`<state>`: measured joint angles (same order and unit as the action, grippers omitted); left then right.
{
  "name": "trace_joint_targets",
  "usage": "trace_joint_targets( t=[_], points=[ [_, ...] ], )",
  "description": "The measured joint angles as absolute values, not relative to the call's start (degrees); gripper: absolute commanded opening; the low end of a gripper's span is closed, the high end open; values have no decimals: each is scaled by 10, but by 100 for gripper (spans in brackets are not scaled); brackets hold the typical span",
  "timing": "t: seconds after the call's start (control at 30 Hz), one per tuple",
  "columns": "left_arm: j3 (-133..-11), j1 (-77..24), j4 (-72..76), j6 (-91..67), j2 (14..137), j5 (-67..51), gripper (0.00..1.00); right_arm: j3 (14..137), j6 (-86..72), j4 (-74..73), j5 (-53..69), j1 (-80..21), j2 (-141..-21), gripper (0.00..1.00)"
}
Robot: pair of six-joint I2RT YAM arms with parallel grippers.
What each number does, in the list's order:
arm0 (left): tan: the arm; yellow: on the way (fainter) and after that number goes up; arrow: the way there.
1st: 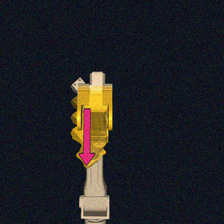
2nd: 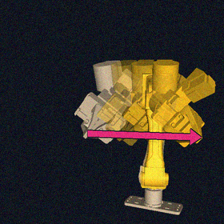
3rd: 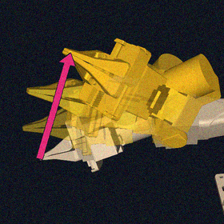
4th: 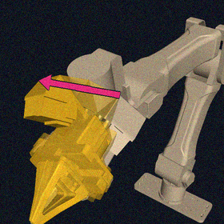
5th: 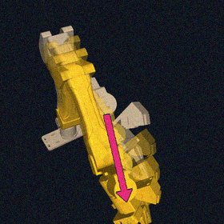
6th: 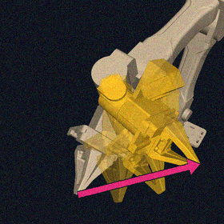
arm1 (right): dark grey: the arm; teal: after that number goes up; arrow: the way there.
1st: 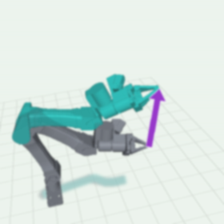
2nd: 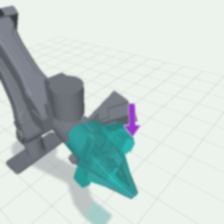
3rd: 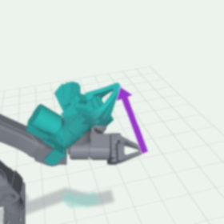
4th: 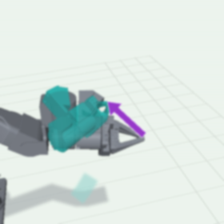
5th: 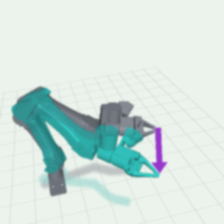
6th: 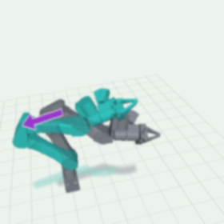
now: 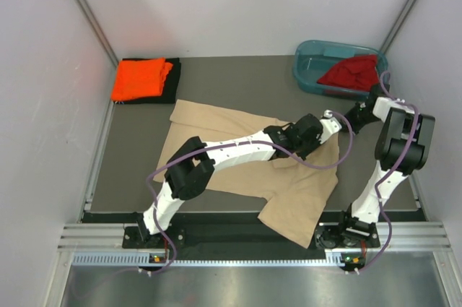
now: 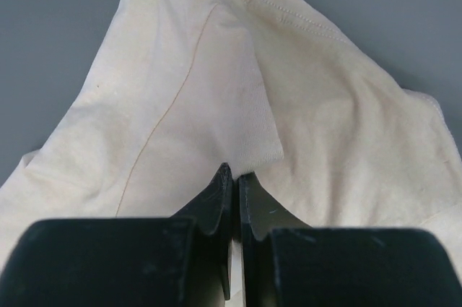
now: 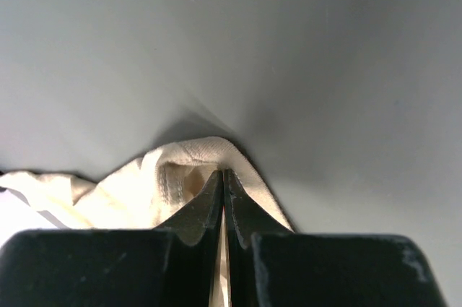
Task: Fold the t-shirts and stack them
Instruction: Fold the tshirt
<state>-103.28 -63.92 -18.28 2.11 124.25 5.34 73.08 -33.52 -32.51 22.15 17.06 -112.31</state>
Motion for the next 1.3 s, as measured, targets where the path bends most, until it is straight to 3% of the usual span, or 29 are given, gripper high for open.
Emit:
trace_joint_targets(
  t=[1.3],
  points=[
    [-1033,-639,-193,36,1243,53,1,682,-396,-206,334,187,-1138,0]
  ],
)
